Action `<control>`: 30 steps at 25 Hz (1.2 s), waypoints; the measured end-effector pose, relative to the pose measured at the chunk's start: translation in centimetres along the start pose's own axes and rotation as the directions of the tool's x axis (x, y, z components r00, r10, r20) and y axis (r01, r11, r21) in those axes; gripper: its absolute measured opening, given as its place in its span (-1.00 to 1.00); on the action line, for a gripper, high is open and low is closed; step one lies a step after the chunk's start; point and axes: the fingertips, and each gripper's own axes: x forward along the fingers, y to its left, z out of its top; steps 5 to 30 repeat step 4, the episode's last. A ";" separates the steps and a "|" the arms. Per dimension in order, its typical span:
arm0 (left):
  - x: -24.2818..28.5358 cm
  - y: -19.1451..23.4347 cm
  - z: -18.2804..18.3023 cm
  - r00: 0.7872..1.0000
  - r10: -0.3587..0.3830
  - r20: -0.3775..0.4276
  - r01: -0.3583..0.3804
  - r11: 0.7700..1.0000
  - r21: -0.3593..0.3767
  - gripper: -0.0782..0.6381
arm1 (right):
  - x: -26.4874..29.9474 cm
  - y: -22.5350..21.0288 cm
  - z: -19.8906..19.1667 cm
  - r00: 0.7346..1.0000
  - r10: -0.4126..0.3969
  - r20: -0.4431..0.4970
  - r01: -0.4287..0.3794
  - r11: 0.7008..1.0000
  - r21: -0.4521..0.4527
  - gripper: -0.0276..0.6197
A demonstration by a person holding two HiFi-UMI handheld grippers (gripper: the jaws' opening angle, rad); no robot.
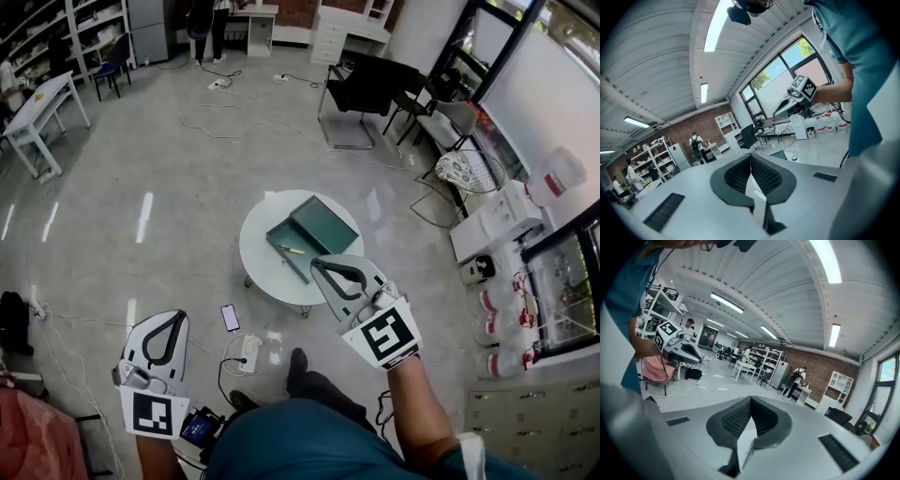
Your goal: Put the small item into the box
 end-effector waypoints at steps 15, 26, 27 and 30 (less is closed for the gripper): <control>-2.2 0.4 0.3 1.000 0.006 0.025 -0.006 1.000 -0.002 -0.73 | -1.0 1.1 1.0 1.000 -0.020 -0.011 0.020 1.000 -0.008 -0.80; -2.2 0.4 0.3 1.000 0.006 0.025 -0.006 1.000 -0.002 -0.73 | -1.0 1.1 1.0 1.000 -0.020 -0.011 0.020 1.000 -0.008 -0.80; -2.2 0.4 0.3 1.000 0.006 0.025 -0.006 1.000 -0.002 -0.73 | -1.0 1.1 1.0 1.000 -0.020 -0.011 0.020 1.000 -0.008 -0.80; -2.2 0.4 0.3 1.000 0.006 0.025 -0.006 1.000 -0.002 -0.73 | -1.0 1.1 1.0 1.000 -0.020 -0.011 0.020 1.000 -0.008 -0.80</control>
